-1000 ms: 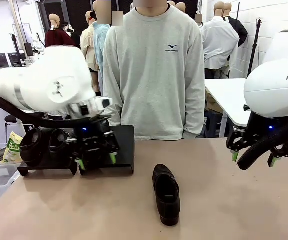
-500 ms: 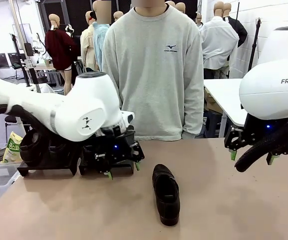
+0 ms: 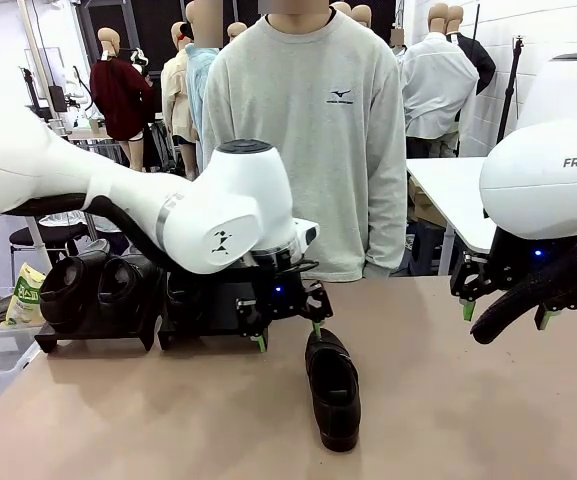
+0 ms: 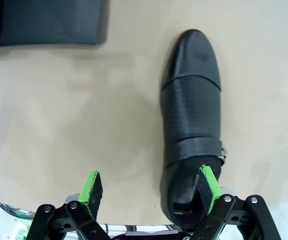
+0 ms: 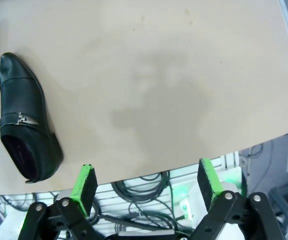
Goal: Organize the shoes by placing them on the stand.
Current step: Place the Shoe from the middle of the table onto the Shoes Stand.
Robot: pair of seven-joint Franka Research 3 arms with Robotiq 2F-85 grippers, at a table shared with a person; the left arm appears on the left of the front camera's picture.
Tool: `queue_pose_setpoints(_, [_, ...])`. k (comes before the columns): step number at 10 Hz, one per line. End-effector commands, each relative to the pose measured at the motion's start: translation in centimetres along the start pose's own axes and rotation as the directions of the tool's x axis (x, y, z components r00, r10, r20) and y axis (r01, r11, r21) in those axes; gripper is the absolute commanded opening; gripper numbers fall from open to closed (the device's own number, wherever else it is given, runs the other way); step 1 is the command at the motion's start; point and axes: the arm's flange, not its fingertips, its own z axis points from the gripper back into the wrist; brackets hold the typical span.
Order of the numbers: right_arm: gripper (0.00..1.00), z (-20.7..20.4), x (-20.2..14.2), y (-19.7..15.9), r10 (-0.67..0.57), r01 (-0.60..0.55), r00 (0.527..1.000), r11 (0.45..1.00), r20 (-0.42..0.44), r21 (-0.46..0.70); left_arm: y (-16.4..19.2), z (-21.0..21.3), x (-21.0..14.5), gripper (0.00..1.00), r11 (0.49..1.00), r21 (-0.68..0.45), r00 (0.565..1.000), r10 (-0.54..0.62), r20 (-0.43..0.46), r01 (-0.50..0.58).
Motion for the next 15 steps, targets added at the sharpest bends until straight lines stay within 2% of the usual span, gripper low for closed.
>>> queue_pose_setpoints(1, [1.0,0.0,0.0,-0.1,0.007,-0.007,1.0,1.0,-0.008,0.007,-0.9,1.1,-0.4,1.0,1.0,0.013,1.0,-0.007,-0.013,0.007])
queue_pose_setpoints(4, [1.0,0.0,0.0,-0.1,0.007,-0.007,1.0,1.0,-0.008,0.007,-1.0,2.3,-2.4,1.0,0.997,-0.014,0.997,-0.072,0.005,0.072])
queue_pose_setpoints(6, [1.0,0.0,0.0,-0.1,0.007,-0.007,1.0,1.0,-0.008,0.007,-0.5,0.7,-3.6,1.0,0.995,-0.02,0.994,-0.098,-0.049,0.097])
queue_pose_setpoints(9, [1.0,0.0,0.0,-0.1,0.007,-0.007,1.0,1.0,-0.008,0.007,-0.1,-1.3,-4.2,1.0,0.992,-0.055,0.99,-0.119,-0.081,0.114])
queue_pose_setpoints(10, [1.0,0.0,0.0,-0.1,0.007,-0.007,1.0,1.0,-0.008,0.007,-0.2,-1.6,-4.1,1.0,0.991,-0.076,0.99,-0.115,-0.087,0.109])
queue_pose_setpoints(13, [1.0,0.0,0.0,-0.1,0.007,-0.007,1.0,1.0,-0.008,0.007,-0.4,-3.7,-4.4,1.0,0.988,-0.088,0.972,-0.14,-0.189,0.125])
queue_pose_setpoints(15, [1.0,0.0,0.0,-0.1,0.007,-0.007,1.0,1.0,-0.008,0.007,-0.6,-5.0,-4.1,1.0,0.987,-0.075,0.966,-0.158,-0.206,0.146])
